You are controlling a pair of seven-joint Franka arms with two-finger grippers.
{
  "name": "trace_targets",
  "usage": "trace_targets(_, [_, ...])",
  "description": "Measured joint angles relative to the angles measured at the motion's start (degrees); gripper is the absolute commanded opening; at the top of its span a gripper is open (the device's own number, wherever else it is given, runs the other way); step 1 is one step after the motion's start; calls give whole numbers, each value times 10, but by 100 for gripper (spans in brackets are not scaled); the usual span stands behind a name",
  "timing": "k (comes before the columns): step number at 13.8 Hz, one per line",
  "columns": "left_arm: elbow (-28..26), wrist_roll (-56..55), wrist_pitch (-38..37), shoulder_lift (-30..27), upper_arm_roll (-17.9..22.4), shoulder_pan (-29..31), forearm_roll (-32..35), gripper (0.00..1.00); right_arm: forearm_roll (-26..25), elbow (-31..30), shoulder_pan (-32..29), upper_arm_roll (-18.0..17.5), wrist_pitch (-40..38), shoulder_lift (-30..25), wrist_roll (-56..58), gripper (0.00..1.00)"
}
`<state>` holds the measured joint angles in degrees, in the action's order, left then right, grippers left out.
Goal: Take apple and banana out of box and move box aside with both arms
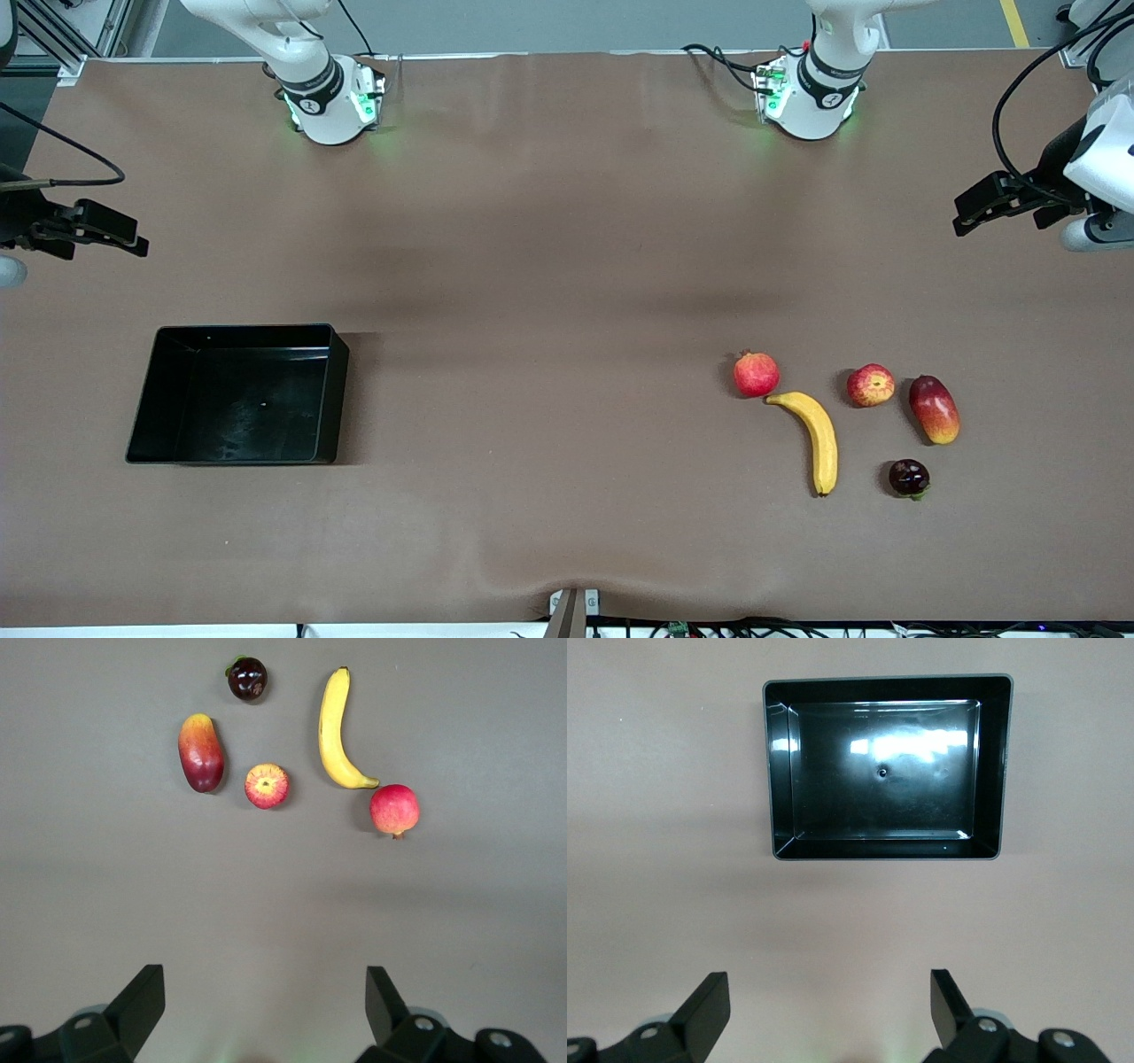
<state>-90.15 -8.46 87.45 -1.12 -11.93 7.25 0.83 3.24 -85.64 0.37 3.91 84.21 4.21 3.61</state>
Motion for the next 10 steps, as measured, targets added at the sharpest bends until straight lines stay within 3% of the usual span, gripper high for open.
trace_targets(10, [0, 0, 0, 0, 0, 0, 0, 100, -3, 5, -6, 8, -1, -14, -16, 100])
